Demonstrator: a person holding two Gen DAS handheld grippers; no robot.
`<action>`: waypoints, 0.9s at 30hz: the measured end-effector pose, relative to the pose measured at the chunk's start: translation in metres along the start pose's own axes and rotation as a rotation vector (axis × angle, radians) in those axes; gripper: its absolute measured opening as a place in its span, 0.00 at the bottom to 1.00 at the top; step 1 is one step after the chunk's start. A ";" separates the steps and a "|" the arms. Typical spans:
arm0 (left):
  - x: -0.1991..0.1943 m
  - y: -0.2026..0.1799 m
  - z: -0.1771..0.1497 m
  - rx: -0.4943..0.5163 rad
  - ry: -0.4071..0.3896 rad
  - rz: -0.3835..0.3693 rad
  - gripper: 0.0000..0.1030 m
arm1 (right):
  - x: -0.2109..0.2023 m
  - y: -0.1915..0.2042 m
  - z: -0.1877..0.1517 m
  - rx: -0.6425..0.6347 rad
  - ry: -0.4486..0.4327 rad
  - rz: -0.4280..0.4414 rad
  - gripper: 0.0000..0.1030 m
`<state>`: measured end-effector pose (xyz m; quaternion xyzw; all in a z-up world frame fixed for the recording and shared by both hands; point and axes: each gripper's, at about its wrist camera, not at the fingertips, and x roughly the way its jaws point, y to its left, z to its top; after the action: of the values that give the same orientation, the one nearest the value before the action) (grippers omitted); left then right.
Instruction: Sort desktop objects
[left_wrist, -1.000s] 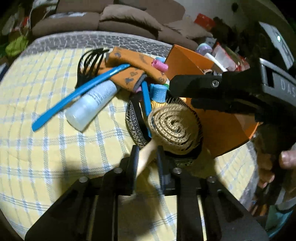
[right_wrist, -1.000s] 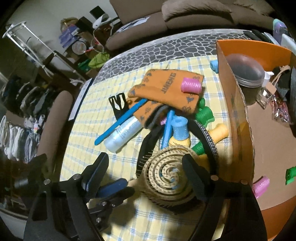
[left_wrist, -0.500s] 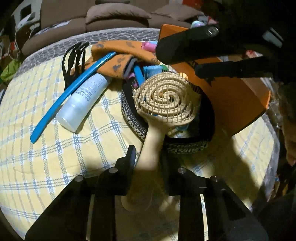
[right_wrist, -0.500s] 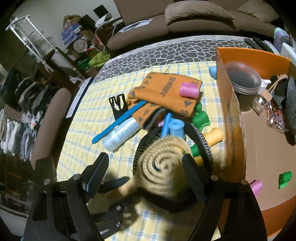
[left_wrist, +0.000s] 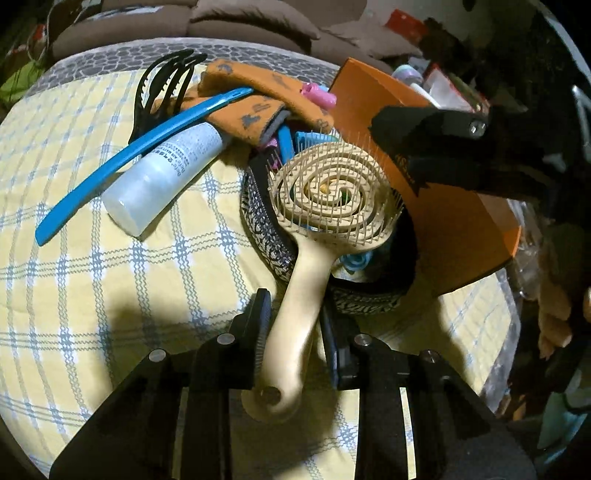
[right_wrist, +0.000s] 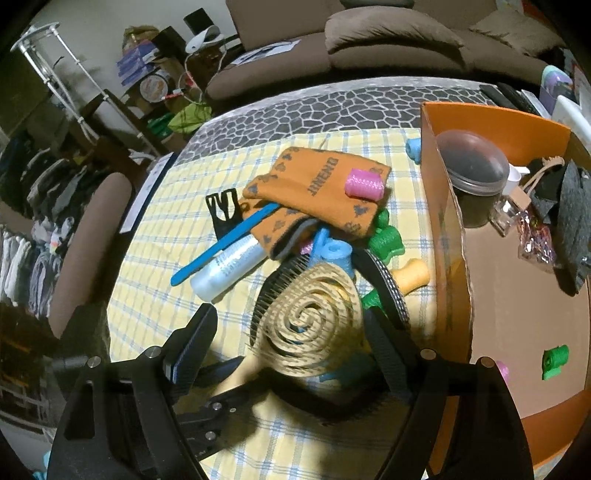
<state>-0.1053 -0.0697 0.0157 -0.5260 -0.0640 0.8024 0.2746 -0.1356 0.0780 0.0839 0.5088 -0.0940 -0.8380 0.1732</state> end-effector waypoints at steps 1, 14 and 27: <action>0.001 0.002 0.001 -0.011 0.000 -0.008 0.24 | 0.001 0.000 0.000 -0.002 0.005 -0.006 0.81; 0.006 0.024 -0.001 -0.219 0.007 -0.186 0.24 | 0.011 0.020 -0.005 -0.077 0.034 -0.041 0.74; -0.001 0.023 0.001 -0.219 -0.014 -0.188 0.26 | 0.004 0.024 -0.004 -0.061 0.009 -0.021 0.73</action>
<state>-0.1144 -0.0894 0.0077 -0.5388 -0.2023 0.7650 0.2890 -0.1295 0.0544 0.0865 0.5080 -0.0624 -0.8400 0.1801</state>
